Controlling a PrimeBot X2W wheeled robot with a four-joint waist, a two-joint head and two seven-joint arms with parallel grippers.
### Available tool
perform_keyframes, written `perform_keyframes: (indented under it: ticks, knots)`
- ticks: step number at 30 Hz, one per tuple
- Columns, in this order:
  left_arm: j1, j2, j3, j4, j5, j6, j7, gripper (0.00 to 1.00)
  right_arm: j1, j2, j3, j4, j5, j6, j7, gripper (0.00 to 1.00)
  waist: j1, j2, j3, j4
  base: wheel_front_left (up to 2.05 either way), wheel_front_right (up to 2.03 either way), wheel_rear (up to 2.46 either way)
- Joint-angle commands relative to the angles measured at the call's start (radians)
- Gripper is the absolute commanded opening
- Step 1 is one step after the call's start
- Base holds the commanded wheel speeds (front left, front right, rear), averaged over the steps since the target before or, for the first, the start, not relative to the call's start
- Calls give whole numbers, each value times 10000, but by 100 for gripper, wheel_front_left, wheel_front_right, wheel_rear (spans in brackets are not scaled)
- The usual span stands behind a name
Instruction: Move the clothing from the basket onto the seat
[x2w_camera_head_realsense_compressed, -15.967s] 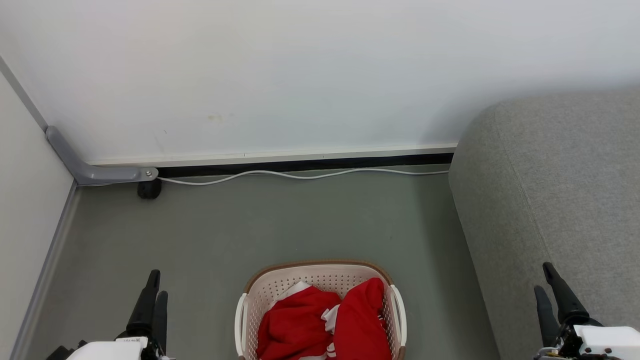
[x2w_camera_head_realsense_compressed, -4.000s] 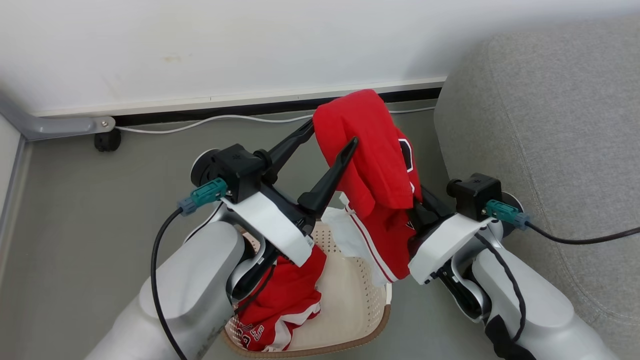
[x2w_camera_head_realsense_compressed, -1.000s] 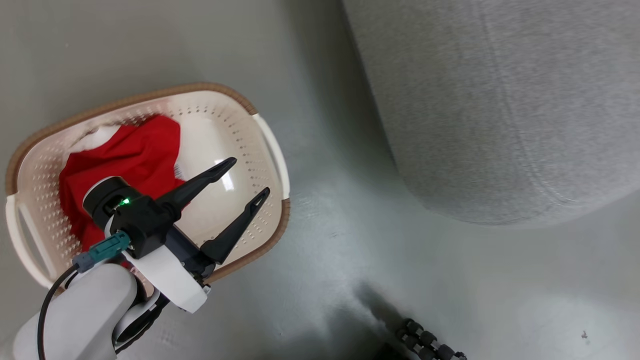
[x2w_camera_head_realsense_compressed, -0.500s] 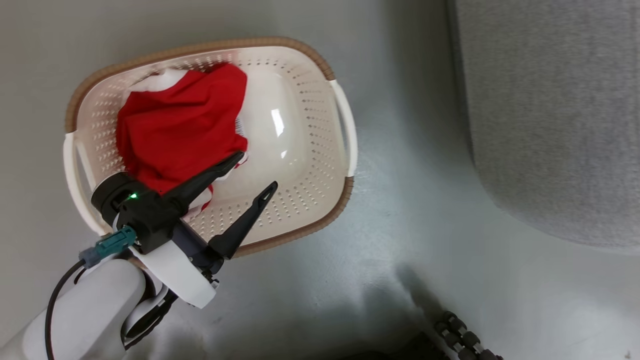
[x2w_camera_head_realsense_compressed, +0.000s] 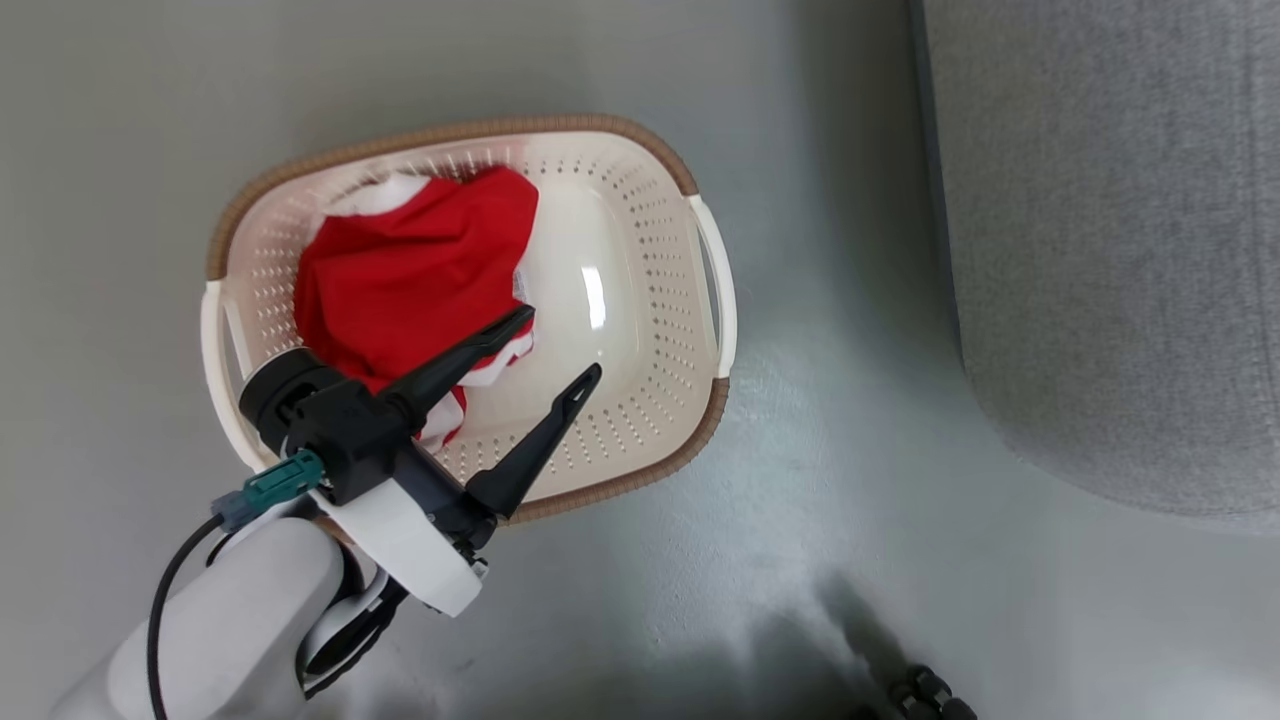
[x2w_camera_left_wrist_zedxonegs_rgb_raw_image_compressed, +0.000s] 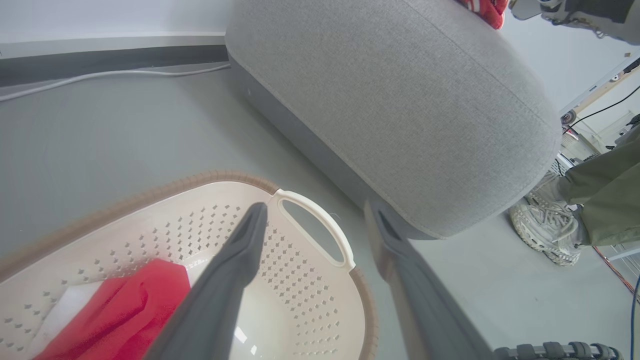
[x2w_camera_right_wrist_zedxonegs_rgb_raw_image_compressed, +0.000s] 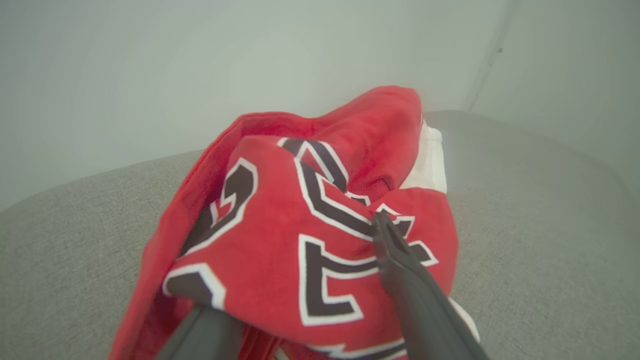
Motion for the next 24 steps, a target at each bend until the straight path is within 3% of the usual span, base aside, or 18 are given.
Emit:
perform_keyframes:
  ticks: [1, 4, 10, 24]
  knots:
    - [108, 140, 288, -139, -95, -10, -59, 100, 239, -362, 175, -100, 109, 12, -113, 100, 0, 0, -342, 83, 0, 0, 0]
    - [145, -159, 266, 36, -116, -10, -59, 100, 551, -936, 747, 615, 550, 12, -311, 100, 0, 0, -873, 183, 0, 0, 0]
    - [407, -731, 241, 514, -212, -10, -59, 100, 1874, -1242, 1938, 775, 1552, 12, -477, 100, 0, 0, -2008, 390, 0, 0, 0]
    - [1659, -1663, 1895, 1545, 19, -10, -59, 100, 4894, -639, 4446, -911, 3451, 12, -485, 100, 0, 0, -4293, 1025, 0, 0, 0]
